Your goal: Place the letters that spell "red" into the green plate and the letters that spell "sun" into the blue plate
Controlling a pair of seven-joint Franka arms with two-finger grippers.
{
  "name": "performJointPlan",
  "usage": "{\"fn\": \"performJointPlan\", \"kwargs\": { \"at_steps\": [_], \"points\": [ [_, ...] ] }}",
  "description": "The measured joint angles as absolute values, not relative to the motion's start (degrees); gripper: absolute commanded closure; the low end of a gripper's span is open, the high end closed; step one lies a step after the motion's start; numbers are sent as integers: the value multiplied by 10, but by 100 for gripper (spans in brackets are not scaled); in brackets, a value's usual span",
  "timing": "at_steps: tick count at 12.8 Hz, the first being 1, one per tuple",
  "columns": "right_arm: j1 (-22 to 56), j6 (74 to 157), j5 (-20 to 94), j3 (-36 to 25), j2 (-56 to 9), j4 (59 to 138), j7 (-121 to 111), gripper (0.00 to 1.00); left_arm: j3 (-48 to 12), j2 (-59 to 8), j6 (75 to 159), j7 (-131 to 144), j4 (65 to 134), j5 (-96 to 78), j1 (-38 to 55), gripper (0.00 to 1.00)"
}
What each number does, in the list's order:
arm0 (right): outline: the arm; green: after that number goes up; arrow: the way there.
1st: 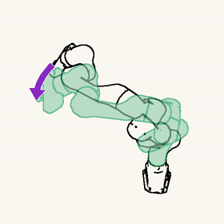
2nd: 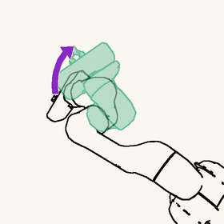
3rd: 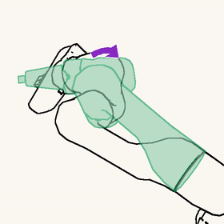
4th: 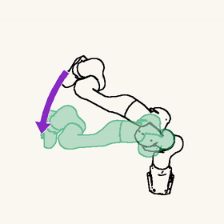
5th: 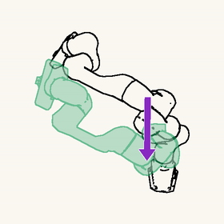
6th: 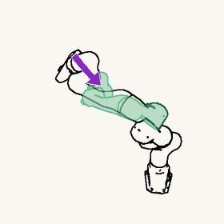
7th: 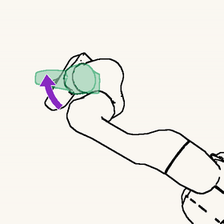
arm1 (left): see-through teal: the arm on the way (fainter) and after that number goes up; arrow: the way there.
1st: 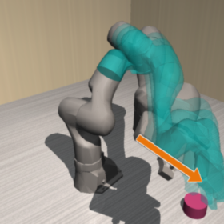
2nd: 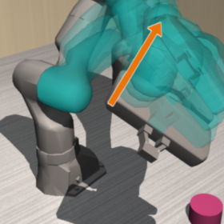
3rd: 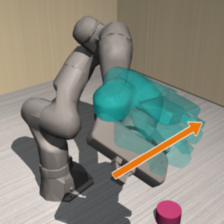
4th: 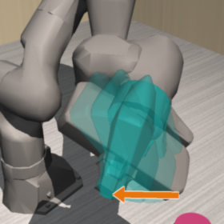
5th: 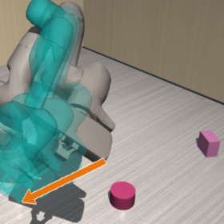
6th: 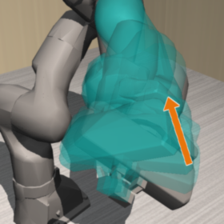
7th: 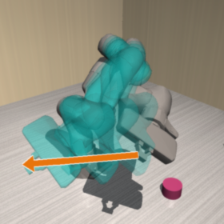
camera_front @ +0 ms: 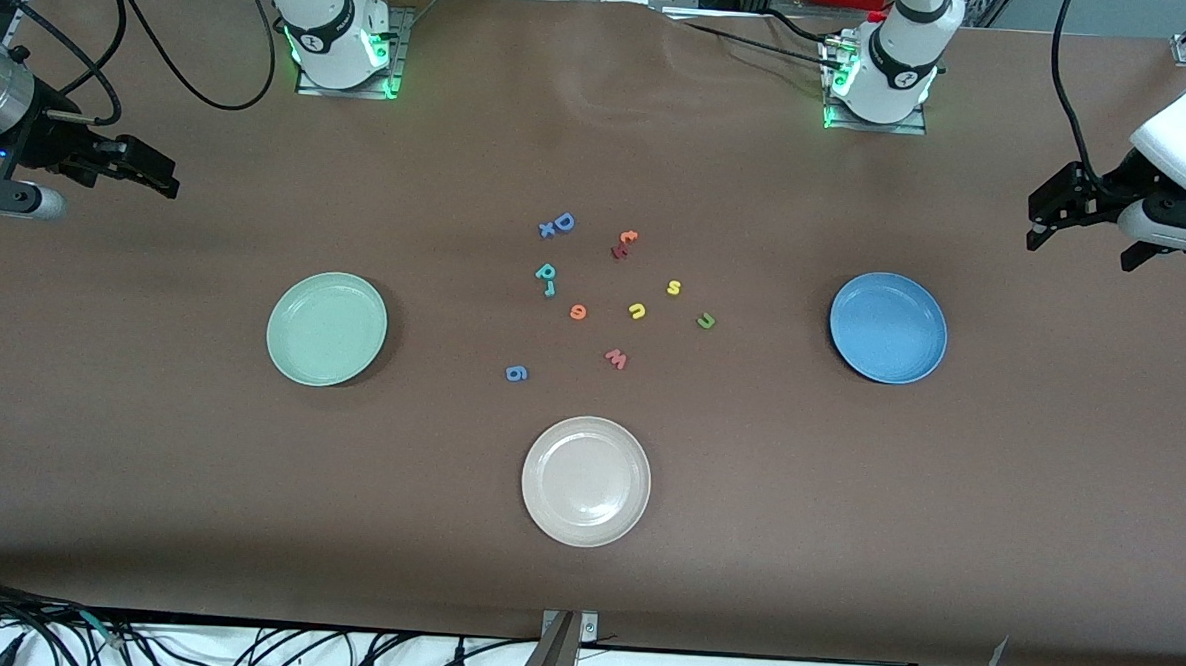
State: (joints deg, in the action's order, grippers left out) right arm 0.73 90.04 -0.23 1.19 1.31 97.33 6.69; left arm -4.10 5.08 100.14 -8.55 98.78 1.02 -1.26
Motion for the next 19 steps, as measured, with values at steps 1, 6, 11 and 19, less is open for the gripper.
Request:
{"fn": "performJointPlan", "kwargs": {
  "at_steps": [1, 6, 11, 19],
  "points": [
    [7, 900, -2, 12, 13, 973, 67, 0, -41, 51, 1001, -86, 988, 10, -13, 0],
    [7, 900, -2, 12, 13, 973, 67, 0, -41, 51, 1001, -86, 988, 10, -13, 0],
    [7, 900, -2, 12, 13, 973, 67, 0, -41, 51, 1001, -86, 988, 10, -13, 0],
    [9, 890, -2, 24, 12, 974, 66, 0, -41, 51, 1001, -86, 988, 10, -13, 0]
  ]
}}
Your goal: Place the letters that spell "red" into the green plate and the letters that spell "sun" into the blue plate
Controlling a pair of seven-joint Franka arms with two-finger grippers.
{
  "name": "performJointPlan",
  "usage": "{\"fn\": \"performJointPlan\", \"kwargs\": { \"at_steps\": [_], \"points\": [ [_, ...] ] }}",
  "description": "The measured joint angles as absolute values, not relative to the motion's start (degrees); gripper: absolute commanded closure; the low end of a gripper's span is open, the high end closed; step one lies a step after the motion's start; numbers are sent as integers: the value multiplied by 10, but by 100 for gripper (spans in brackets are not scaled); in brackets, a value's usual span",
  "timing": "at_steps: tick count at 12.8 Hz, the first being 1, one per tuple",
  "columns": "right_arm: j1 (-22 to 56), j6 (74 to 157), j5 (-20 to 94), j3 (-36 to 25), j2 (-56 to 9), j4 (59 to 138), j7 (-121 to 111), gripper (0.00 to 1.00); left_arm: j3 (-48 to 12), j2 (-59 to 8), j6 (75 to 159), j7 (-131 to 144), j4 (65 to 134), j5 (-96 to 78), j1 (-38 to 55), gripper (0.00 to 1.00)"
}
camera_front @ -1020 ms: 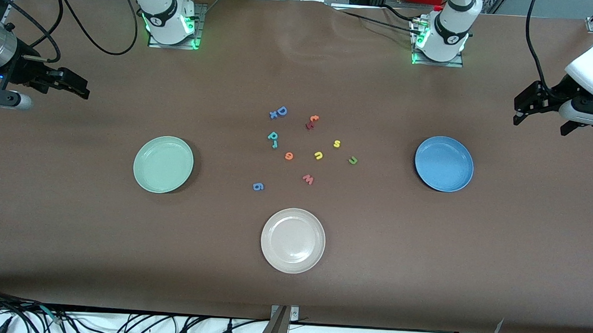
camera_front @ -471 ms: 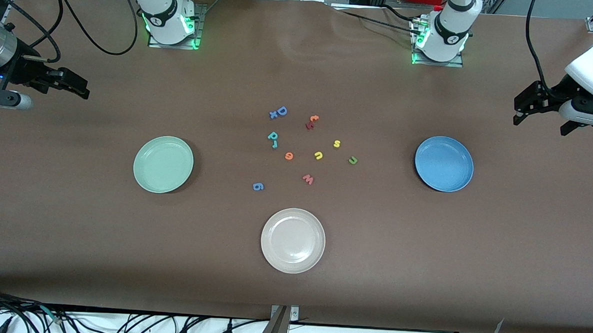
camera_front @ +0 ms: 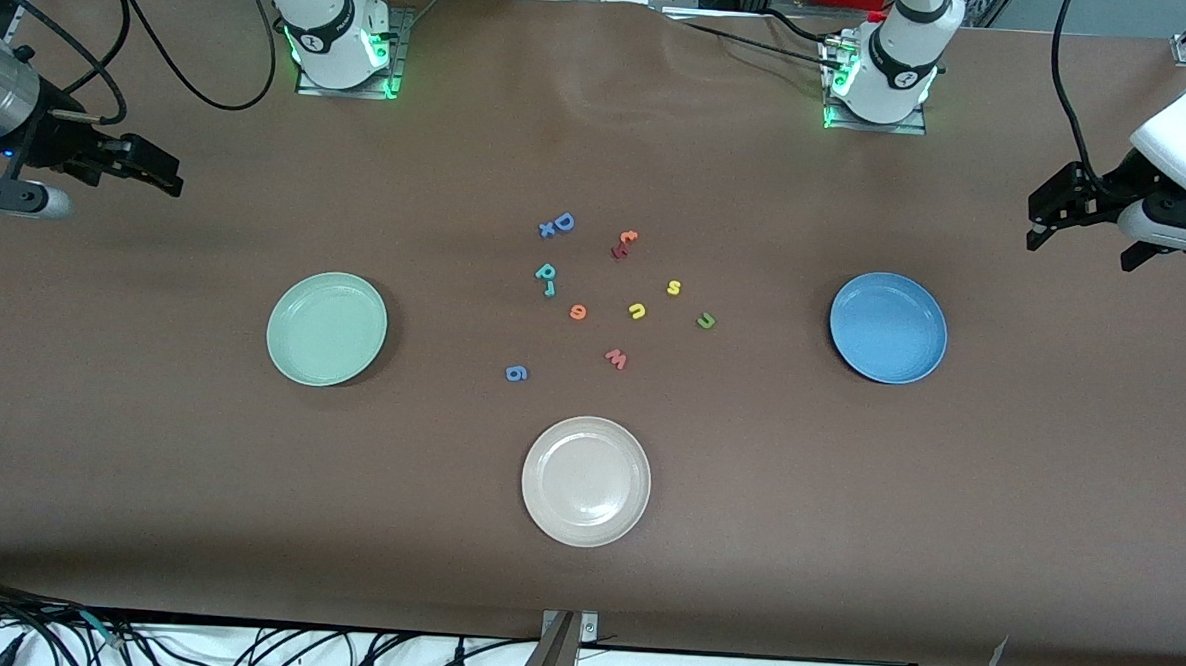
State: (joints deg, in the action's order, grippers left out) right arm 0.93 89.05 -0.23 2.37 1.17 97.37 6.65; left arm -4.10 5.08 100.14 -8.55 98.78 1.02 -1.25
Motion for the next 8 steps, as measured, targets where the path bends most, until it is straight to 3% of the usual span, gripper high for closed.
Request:
{"fn": "performJointPlan", "kwargs": {
  "at_steps": [5, 8],
  "points": [
    [98, 856, -1, 56, -35, 986, 68, 0, -41, 51, 1001, -86, 991, 10, -12, 0],
    [178, 901, -2, 59, -90, 986, 100, 0, -42, 48, 1001, -86, 1003, 10, -12, 0]
  ]
}}
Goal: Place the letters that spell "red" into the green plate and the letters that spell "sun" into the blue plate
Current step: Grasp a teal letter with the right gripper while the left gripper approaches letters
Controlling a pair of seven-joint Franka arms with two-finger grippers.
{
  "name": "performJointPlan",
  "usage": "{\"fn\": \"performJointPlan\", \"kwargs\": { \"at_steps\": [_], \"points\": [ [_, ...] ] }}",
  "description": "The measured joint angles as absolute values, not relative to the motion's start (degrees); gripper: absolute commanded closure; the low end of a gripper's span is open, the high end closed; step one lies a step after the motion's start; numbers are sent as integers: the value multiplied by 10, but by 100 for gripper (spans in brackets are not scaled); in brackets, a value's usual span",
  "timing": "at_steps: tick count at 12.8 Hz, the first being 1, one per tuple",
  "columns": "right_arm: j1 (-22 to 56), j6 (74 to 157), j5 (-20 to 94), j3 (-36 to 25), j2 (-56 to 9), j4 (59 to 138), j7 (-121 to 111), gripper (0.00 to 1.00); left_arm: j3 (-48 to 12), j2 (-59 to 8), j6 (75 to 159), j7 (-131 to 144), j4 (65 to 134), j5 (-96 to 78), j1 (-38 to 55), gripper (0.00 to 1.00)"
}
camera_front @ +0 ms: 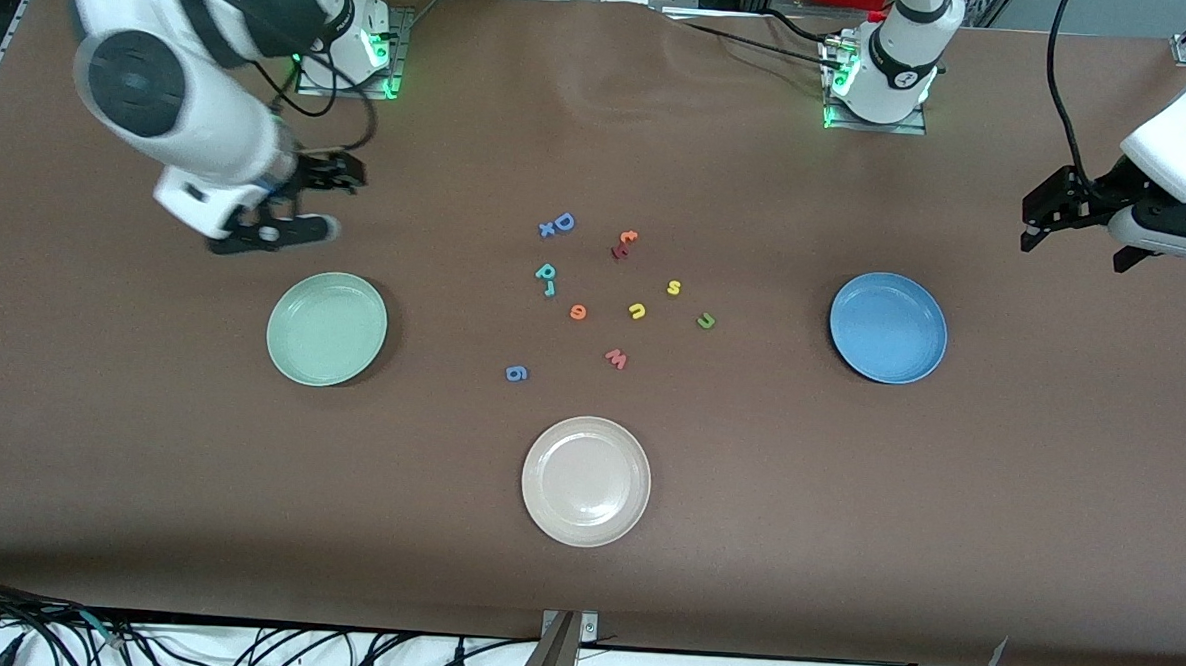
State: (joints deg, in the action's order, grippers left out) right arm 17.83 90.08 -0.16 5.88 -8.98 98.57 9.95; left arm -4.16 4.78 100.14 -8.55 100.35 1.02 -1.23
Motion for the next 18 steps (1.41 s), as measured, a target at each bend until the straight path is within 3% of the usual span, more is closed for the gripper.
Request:
{"fn": "performJointPlan", "kwargs": {
  "at_steps": [4, 15, 17, 18],
  "points": [
    [238, 1010, 10, 59, -153, 986, 172, 0, -45, 46, 1012, -85, 1038, 10, -6, 0],
    [321, 1254, 26, 59, -314, 985, 287, 1, -51, -15, 1203, 31, 1155, 10, 105, 0],
    [324, 1281, 26, 59, -341, 984, 287, 5, -52, -52, 1223, 31, 1155, 10, 130, 1],
    [329, 1289, 26, 59, -351, 984, 287, 12, -52, -72, 1238, 31, 1156, 10, 142, 1]
  ]
}}
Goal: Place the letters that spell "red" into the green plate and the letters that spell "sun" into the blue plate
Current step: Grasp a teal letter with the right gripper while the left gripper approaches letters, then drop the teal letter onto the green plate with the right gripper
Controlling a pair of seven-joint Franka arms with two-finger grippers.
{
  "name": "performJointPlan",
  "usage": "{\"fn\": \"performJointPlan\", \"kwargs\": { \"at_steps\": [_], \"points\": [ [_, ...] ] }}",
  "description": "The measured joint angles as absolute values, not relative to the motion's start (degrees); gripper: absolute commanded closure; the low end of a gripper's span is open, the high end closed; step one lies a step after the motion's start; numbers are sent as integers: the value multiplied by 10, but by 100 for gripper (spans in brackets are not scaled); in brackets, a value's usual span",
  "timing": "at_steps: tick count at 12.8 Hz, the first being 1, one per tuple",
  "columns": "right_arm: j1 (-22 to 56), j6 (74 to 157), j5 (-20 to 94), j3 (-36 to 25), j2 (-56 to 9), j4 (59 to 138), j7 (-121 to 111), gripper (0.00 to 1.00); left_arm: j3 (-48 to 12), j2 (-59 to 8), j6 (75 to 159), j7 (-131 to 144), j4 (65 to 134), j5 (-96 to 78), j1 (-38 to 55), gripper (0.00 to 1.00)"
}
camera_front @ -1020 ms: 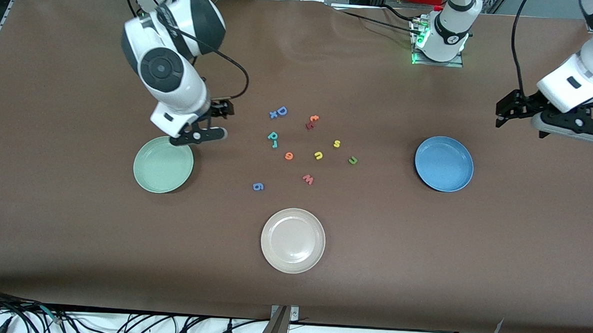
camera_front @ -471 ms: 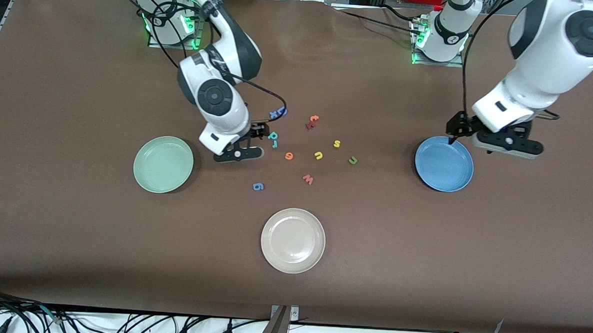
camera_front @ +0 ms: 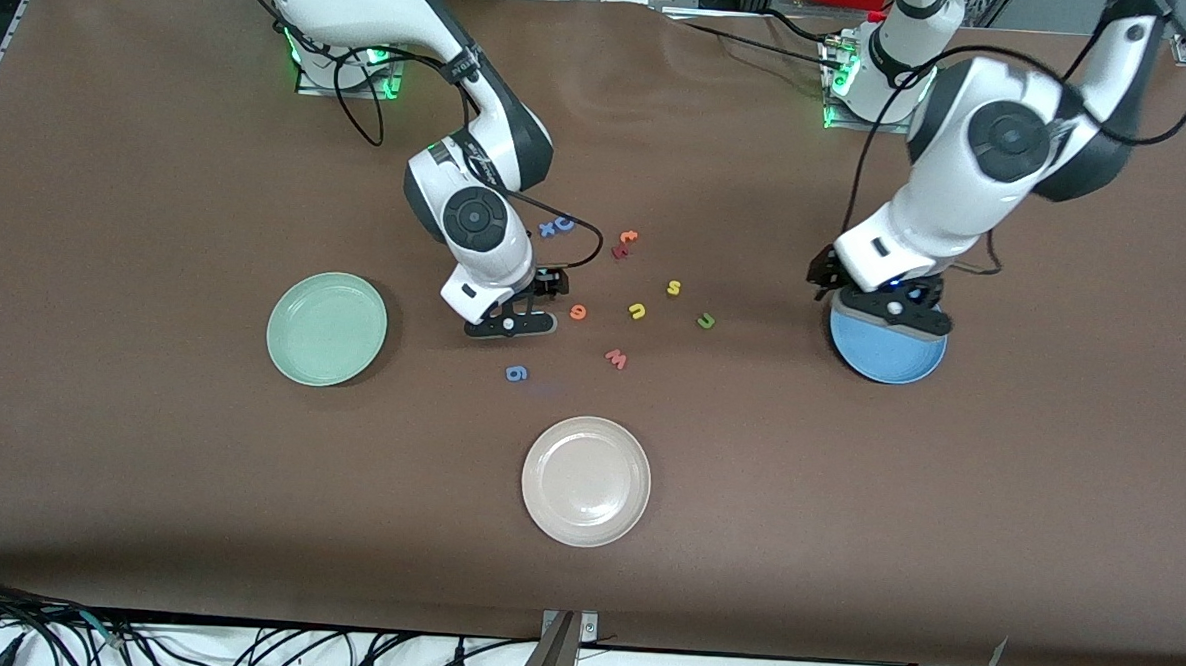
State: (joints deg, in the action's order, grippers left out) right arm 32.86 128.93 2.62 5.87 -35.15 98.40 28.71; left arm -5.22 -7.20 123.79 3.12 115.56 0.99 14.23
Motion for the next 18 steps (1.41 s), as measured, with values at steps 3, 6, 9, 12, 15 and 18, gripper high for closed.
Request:
{"fn": "performJointPlan", "kwargs": {
  "at_steps": [3, 6, 9, 12, 15, 18],
  "points": [
    [344, 1305, 26, 59, -370, 984, 287, 39, -53, -134, 1293, 8, 1156, 10, 169, 1],
    [356, 1310, 26, 58, -380, 984, 287, 53, -52, -168, 1330, -99, 1155, 10, 173, 0],
    [366, 1331, 25, 57, -392, 984, 303, 58, -53, -185, 1348, -125, 1155, 10, 183, 0],
    [377, 1345, 9, 52, -403, 984, 314, 59, -53, -213, 1379, -124, 1155, 10, 206, 0],
    [377, 1345, 5, 51, -403, 983, 314, 91, -53, -227, 1391, -124, 1155, 10, 211, 1],
    [377, 1344, 3, 49, -401, 983, 315, 100, -53, -239, 1401, -124, 1154, 10, 215, 9]
  ]
}}
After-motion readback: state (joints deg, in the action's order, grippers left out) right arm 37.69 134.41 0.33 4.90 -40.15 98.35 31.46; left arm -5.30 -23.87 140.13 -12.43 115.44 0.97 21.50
